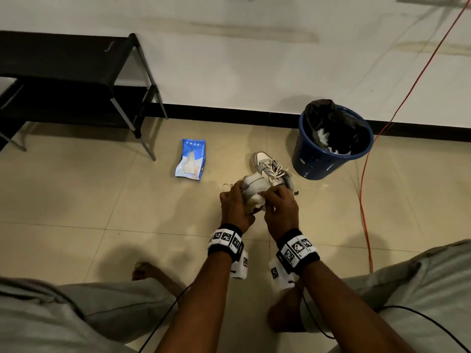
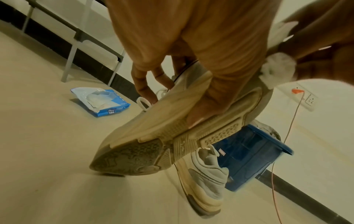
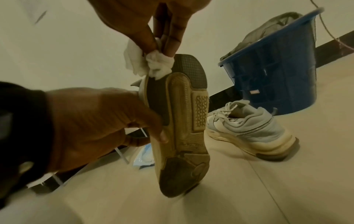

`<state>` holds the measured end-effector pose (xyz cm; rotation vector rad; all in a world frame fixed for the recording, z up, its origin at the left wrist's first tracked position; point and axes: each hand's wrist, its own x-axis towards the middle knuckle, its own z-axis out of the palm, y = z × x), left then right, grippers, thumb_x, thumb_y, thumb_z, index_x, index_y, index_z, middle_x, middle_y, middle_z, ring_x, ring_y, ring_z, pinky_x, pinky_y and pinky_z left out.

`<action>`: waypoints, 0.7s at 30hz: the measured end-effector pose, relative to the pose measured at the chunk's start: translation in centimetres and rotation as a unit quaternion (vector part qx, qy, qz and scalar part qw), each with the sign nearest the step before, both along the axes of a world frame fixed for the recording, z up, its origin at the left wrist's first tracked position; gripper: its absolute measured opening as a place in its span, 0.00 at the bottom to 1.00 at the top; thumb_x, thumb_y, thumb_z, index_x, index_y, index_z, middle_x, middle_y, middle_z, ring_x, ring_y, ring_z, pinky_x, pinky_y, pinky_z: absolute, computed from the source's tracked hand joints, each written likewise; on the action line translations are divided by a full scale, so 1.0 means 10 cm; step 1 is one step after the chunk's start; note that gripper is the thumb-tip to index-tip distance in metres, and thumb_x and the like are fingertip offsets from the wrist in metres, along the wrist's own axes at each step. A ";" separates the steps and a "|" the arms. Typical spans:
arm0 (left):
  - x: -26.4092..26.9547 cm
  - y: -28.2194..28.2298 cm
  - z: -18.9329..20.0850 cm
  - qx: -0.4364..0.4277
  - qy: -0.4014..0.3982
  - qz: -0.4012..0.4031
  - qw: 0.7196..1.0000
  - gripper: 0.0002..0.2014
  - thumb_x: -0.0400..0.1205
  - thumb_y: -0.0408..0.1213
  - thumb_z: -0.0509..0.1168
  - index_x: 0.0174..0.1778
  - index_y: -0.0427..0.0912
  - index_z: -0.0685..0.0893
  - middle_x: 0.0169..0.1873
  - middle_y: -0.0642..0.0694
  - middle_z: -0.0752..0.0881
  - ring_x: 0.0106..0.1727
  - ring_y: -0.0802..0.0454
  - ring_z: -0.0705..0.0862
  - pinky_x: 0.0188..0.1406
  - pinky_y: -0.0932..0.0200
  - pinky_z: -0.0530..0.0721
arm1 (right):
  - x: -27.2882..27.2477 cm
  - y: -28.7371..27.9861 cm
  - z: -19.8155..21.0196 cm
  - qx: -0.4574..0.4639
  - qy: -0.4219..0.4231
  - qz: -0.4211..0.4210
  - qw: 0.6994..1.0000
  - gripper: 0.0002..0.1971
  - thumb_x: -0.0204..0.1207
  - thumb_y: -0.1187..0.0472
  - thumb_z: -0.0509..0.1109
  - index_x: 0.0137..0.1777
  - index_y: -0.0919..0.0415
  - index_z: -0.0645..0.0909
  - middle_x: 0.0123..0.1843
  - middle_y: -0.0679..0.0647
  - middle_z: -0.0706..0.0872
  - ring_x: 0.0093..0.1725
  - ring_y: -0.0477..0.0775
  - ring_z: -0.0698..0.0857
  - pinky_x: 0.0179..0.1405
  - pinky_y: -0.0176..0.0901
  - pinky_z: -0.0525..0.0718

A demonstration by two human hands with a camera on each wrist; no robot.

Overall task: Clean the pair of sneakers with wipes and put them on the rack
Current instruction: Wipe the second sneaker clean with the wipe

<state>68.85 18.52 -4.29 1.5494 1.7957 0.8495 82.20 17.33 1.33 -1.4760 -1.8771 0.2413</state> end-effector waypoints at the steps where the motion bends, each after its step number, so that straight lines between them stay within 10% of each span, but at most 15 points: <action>1: 0.01 -0.01 0.00 0.000 -0.003 0.005 1.000 0.47 0.61 0.30 0.79 0.77 0.49 0.68 0.63 0.42 0.77 0.61 0.45 0.73 0.59 0.58 0.78 | 0.00 -0.03 -0.01 -0.006 0.012 -0.003 1.000 0.10 0.67 0.76 0.74 0.45 0.64 0.88 0.44 0.58 0.83 0.43 0.59 0.81 0.40 0.47 0.81; 14: -0.20 -0.04 -0.03 -0.009 -0.008 -0.023 1.000 0.49 0.59 0.33 0.74 0.79 0.57 0.67 0.55 0.46 0.77 0.51 0.50 0.72 0.51 0.62 0.78 | -0.17 0.24 0.24 -0.063 -0.089 0.052 0.993 0.10 0.76 0.60 0.66 0.45 0.61 0.90 0.44 0.56 0.85 0.45 0.55 0.82 0.43 0.47 0.82; 21: -0.06 -0.11 -0.07 -0.014 0.039 -0.099 0.994 0.51 0.59 0.37 0.73 0.81 0.59 0.63 0.59 0.45 0.79 0.51 0.49 0.71 0.55 0.52 0.80 | 0.02 0.46 0.16 -0.088 -0.016 -0.037 0.995 0.08 0.65 0.73 0.75 0.42 0.63 0.91 0.40 0.57 0.86 0.40 0.59 0.85 0.40 0.39 0.76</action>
